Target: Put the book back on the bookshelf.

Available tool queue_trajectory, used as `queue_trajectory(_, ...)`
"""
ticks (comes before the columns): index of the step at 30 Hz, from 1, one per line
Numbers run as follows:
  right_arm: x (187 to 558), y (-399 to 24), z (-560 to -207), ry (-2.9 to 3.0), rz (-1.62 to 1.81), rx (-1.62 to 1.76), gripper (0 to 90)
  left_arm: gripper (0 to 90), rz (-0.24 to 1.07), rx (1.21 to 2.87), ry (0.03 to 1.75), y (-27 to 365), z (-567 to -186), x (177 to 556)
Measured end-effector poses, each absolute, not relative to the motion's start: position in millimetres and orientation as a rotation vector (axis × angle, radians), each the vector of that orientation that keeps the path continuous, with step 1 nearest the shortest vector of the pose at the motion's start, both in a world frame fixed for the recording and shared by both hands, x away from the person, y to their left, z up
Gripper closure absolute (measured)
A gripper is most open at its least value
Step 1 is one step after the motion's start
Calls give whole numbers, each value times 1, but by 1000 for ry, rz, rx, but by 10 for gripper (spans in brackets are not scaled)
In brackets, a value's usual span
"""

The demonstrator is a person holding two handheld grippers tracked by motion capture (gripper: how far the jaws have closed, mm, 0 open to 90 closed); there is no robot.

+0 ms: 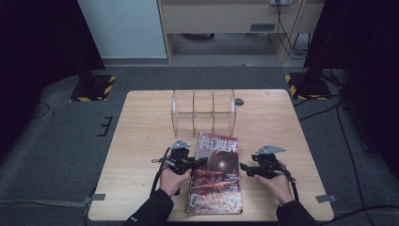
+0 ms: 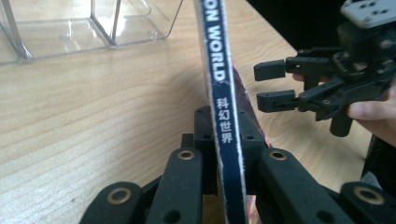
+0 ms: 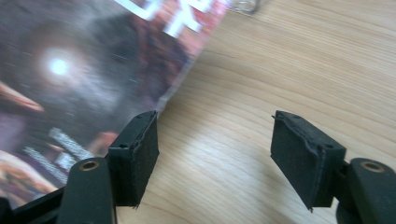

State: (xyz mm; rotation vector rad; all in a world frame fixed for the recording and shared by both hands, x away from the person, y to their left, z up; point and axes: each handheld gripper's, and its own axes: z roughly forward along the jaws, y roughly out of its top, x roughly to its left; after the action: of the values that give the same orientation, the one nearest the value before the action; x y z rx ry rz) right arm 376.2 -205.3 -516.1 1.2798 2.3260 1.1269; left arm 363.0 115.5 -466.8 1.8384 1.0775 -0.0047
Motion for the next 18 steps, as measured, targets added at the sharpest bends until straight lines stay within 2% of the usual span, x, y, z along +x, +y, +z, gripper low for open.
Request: queue_trajectory(18, 381, -231, -516, 2252, 981, 1340, 229, 837, 69, 1747, 991, 134, -415, 353)
